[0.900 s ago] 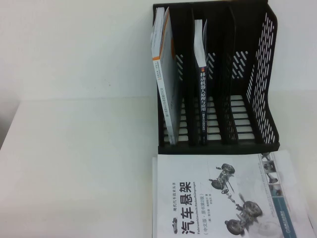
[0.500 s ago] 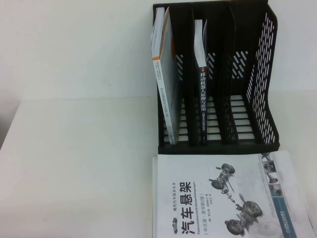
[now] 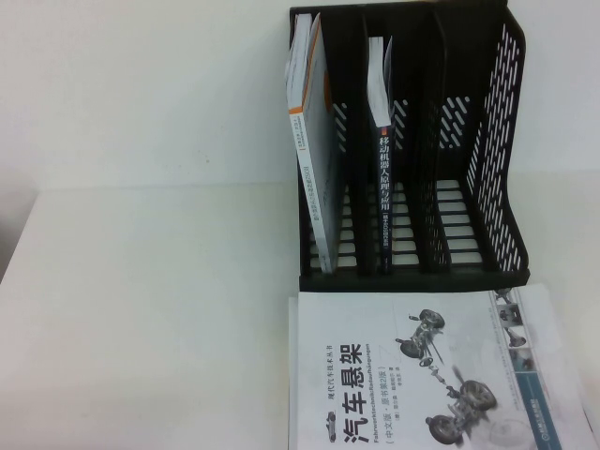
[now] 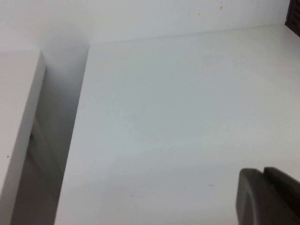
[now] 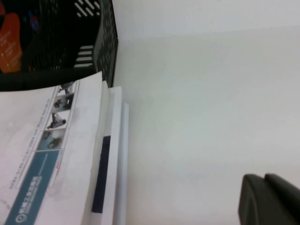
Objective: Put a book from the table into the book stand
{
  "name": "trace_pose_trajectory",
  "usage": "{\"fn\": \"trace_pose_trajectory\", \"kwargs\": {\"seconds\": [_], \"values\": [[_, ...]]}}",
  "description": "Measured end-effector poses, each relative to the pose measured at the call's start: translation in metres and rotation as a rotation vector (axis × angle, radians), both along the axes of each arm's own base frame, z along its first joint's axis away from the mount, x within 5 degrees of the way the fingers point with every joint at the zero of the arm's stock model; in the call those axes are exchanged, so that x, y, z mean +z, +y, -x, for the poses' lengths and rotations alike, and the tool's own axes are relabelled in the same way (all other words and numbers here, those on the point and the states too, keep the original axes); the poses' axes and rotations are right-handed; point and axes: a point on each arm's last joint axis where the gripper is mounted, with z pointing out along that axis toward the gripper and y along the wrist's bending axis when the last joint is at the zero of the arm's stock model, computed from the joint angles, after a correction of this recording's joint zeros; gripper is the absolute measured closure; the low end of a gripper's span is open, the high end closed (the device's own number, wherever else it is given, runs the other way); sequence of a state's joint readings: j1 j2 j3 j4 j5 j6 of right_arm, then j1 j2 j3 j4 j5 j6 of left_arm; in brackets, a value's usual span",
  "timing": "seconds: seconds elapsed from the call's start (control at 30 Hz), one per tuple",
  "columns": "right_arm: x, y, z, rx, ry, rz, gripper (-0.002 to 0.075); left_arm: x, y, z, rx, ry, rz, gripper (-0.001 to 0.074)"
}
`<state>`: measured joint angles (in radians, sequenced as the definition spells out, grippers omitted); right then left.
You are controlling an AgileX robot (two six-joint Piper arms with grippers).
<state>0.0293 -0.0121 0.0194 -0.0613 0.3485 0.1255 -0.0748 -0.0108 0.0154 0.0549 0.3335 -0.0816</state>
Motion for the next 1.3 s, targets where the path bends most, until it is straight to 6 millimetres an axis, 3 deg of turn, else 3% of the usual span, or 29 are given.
{"fn": "trace_pose_trajectory", "kwargs": {"seconds": [0.27,0.57,0.77,1.13,1.3], "values": [[0.007,0.001,-0.003,0.005,-0.099,-0.002,0.0729,0.007,0.001,-0.002,-0.013,-0.099,-0.109,0.0738],[0.046,0.002,-0.004,0.025,-0.53,-0.013,0.0729,0.042,-0.005,-0.002,-0.057,-0.494,-0.155,0.0738],[0.065,0.003,0.002,0.037,-0.75,-0.046,0.0729,0.053,-0.007,0.002,-0.073,-0.63,-0.149,0.0738],[0.077,0.003,0.009,0.038,-0.906,-0.081,0.0729,0.066,-0.008,0.007,-0.093,-0.768,-0.012,0.0737],[0.078,0.002,0.006,0.029,-0.82,-0.056,0.0729,0.069,-0.006,0.006,-0.067,-0.687,0.04,0.0737]]}}
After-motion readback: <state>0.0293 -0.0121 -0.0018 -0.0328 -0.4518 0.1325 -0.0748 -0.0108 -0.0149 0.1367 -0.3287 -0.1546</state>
